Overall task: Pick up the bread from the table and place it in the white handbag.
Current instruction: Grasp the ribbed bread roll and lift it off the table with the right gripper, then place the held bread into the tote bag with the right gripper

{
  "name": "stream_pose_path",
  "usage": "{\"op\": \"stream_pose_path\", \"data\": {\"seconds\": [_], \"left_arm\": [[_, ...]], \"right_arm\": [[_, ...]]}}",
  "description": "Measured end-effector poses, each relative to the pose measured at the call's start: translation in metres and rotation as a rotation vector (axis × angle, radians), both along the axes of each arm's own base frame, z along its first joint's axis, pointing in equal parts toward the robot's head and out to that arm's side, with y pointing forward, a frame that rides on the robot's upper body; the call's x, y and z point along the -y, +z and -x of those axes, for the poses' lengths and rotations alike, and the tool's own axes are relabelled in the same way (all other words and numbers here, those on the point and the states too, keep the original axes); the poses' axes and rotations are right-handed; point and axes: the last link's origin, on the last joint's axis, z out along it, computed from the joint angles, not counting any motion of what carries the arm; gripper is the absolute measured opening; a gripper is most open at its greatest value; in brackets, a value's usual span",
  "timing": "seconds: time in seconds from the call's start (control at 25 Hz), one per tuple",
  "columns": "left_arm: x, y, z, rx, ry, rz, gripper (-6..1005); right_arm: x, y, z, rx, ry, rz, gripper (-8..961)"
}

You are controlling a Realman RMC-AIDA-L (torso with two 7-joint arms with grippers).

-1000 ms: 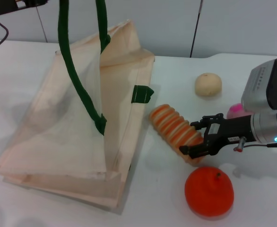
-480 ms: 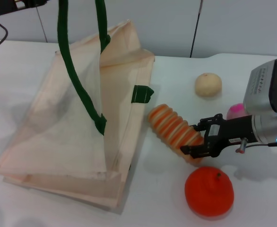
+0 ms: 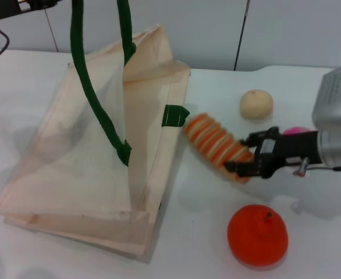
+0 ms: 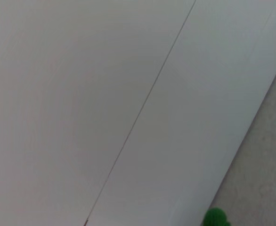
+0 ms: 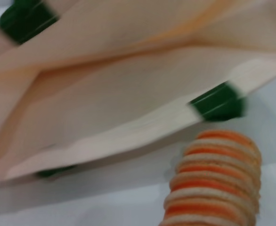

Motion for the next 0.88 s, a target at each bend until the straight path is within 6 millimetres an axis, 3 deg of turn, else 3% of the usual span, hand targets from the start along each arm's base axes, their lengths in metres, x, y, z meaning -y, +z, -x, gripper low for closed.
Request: {"op": "stream_pose_path", "data": {"seconds": [0.08,0.36,0.88], "left_arm": [[0.0,0.0,0.0,-0.001,0.001,0.001,94],[0.0,-0.001,-0.001,-0.008,-0.003,0.006,94],[-0.012,-0.005,-0.024,-0.03,-0.055,0.037,94]], "right_arm": [[-0.008,0.013,-0.002,-0.052,-0.036,-0.078,622],[-0.019,0.03,0.001,-0.122,-0.07,-0.158,573],[-0.017,0.011,0.042,-0.118,0.062,-0.003,459]]}}
